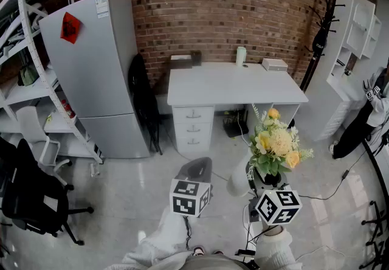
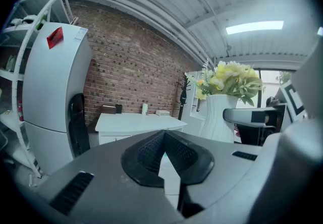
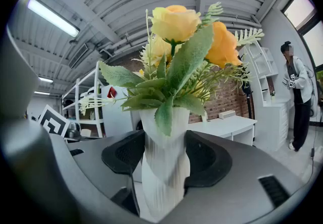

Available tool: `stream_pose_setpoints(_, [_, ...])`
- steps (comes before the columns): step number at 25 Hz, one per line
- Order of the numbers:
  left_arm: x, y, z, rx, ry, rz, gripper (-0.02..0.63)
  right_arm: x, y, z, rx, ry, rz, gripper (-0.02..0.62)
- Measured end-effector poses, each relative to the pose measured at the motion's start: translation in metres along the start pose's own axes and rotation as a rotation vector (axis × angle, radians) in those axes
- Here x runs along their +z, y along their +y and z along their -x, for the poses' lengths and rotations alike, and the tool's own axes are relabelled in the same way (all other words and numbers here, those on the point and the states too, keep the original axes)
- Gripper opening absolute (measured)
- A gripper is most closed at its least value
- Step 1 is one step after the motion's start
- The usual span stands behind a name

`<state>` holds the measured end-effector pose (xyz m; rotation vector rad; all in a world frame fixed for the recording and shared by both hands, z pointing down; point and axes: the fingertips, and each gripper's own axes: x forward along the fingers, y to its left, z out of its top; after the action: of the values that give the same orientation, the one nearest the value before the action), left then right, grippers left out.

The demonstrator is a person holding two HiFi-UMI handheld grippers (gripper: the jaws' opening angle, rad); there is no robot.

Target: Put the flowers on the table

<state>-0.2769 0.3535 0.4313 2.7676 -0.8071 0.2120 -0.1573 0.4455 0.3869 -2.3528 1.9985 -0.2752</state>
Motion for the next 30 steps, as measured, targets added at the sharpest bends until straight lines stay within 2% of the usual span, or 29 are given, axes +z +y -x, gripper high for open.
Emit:
stream_pose_setpoints(21, [-0.009, 0.002, -0.011, 0.006, 0.018, -0.008, 0.006, -0.01, -0.008, -0.013, 0.014, 0.014, -0.038, 0.247])
stream_pose_setpoints(30, [-0.005, 0.012, -0.066, 0.01, 0.022, -0.02, 0.006, -0.012, -0.042, -0.059, 0.033, 0.011, -0.059, 0.247])
